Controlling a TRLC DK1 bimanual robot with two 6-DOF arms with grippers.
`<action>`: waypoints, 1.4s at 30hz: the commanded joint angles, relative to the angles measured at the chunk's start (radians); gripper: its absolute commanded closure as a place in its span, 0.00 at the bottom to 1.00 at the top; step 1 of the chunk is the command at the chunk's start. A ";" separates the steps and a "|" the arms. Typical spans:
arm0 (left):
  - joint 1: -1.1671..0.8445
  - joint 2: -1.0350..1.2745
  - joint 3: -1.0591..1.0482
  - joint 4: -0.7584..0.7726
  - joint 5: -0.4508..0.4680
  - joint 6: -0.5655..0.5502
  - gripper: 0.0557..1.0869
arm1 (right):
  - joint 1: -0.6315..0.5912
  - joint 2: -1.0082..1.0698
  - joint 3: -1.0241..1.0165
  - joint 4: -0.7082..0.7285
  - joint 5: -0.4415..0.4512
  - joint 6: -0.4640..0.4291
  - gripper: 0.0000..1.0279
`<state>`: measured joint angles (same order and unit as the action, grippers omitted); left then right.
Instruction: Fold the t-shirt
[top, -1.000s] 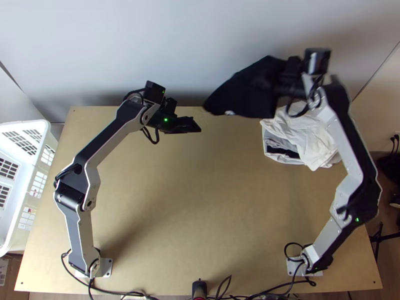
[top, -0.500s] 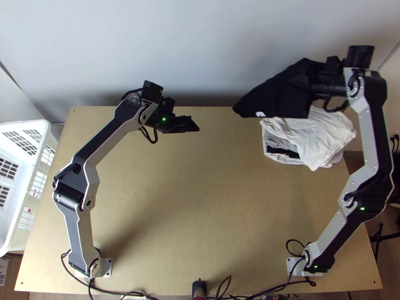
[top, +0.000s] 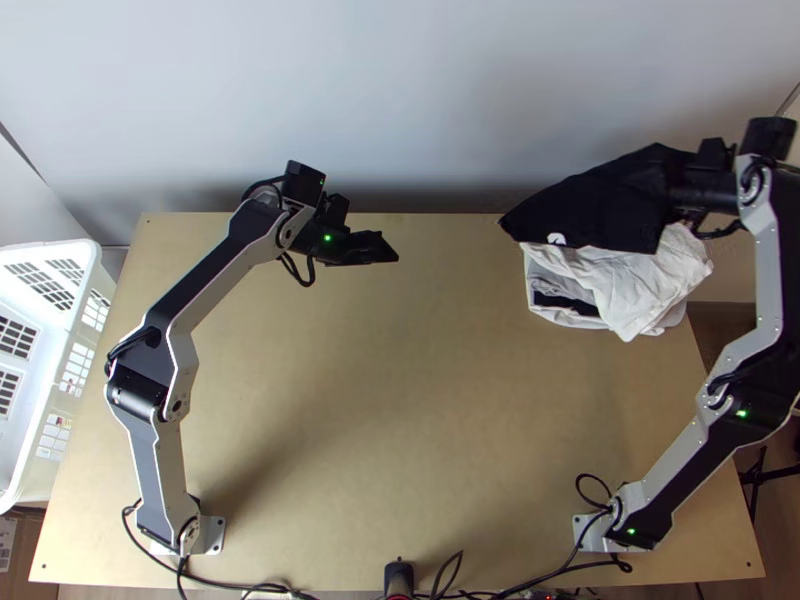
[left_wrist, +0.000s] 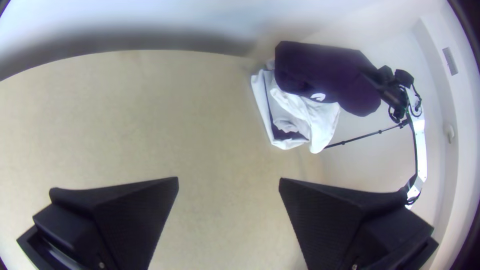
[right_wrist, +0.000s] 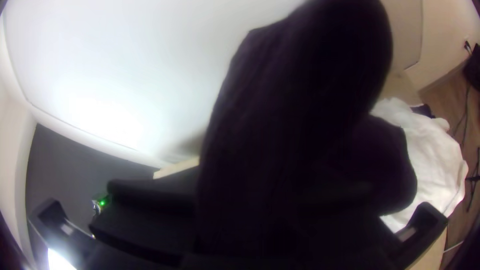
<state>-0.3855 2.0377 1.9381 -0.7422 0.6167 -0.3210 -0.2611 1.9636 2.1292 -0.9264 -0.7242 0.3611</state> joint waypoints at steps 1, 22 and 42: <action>0.011 -0.002 -0.001 0.000 0.000 0.000 0.05 | -0.084 0.008 -0.043 0.001 -0.015 -0.031 0.97; 0.011 -0.002 0.010 0.024 0.003 -0.010 0.05 | -0.248 0.092 -0.431 0.115 0.066 -0.039 0.97; 0.007 -0.001 0.015 0.032 0.003 -0.026 0.05 | -0.239 -0.012 -0.548 0.250 0.192 -0.007 0.72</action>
<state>-0.3756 2.0357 1.9511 -0.7177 0.6201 -0.3408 -0.5034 2.0079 1.5986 -0.6868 -0.5381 0.3546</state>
